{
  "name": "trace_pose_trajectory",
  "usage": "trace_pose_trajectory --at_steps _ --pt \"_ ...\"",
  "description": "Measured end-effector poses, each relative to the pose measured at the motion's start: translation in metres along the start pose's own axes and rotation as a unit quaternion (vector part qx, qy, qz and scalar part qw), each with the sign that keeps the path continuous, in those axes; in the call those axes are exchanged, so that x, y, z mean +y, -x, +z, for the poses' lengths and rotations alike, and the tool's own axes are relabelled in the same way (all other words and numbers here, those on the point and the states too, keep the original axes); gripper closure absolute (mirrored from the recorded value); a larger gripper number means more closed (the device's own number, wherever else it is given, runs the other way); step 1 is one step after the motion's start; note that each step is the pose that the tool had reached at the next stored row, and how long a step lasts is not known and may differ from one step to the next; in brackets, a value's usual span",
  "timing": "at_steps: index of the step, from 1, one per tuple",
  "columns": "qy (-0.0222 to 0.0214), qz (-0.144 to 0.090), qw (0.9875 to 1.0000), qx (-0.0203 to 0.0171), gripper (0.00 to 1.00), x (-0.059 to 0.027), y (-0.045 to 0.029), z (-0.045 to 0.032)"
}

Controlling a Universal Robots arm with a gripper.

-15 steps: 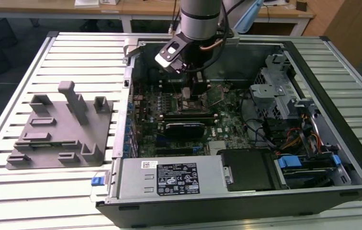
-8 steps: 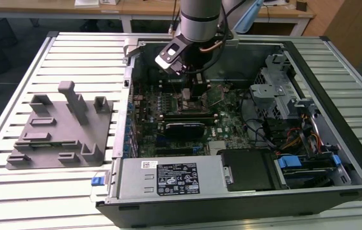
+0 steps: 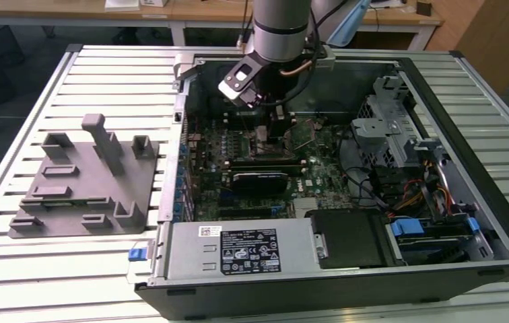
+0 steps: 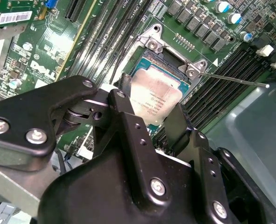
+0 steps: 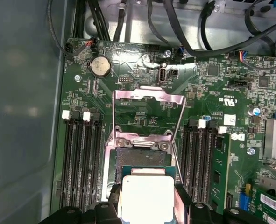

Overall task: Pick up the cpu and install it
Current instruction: 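Place the cpu into insertion slot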

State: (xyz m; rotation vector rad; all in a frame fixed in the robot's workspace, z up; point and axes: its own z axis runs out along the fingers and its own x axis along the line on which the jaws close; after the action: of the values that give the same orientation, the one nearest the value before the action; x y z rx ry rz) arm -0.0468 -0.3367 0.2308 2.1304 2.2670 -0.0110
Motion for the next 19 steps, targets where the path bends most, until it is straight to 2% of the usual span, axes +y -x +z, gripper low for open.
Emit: trace_pose_trajectory --at_steps 6,19 --pt "0.0 0.0 1.0 0.0 0.47 0.0019 -0.004 0.0061" --pt "-0.0002 0.007 1.0 -0.0001 0.47 0.0027 -0.0046 0.0212"
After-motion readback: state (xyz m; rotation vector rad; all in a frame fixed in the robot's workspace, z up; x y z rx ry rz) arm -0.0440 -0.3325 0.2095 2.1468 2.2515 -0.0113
